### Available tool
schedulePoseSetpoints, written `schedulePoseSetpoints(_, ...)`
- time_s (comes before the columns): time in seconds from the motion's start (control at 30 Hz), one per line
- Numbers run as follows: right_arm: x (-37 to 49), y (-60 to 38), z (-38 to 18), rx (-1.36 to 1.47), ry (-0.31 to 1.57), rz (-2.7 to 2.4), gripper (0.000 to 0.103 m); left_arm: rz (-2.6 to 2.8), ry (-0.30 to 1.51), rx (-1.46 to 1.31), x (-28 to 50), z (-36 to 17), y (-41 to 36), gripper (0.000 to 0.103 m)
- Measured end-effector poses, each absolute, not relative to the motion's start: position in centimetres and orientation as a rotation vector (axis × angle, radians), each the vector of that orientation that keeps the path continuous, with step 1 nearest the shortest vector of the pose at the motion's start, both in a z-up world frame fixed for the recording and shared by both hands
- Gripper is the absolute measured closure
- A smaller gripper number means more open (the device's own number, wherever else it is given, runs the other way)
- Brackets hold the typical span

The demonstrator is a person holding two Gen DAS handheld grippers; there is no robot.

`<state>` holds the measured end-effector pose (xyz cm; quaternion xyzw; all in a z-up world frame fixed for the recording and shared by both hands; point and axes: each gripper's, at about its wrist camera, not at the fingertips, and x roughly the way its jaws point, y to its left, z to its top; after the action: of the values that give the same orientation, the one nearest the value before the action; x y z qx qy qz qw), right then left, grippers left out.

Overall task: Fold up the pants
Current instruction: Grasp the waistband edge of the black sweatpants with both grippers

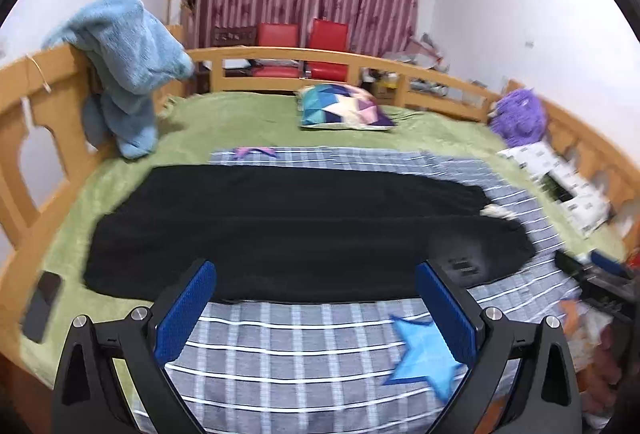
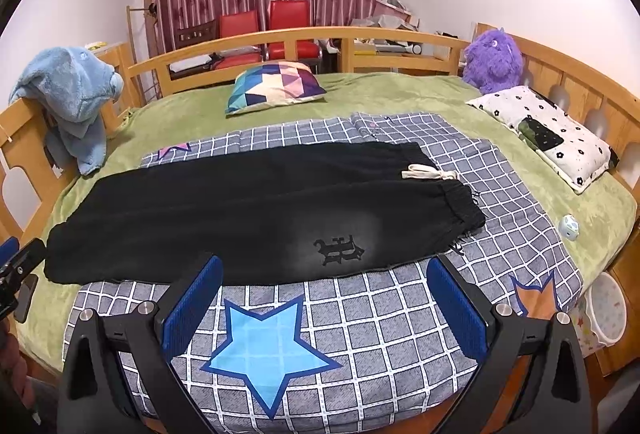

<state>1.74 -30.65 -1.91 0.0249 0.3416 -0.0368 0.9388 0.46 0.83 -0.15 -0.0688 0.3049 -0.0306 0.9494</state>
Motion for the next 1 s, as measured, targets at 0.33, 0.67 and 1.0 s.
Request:
schedulePoseSetpoints(0.33, 3.7, -31.2, -3.2, 0.114, 0.698, -0.077, 0.002, -0.075, 0.655, -0.192, 3.0, -2.0, 1.5, 0.0)
schedulePoseSetpoints(0.67, 7.8, -30.4, -0.9, 0.013, 0.652, -0.003, 0.002, -0.131, 0.656, -0.204, 6.9, -0.1, 4.4, 0.001)
schedulePoseSetpoints(1.0, 12.1, -34.7, -4.8, 0.035, 0.692, 0.034, 0.018, -0.048, 0.857, -0.279, 11.2, -7.6, 10.4, 0.013)
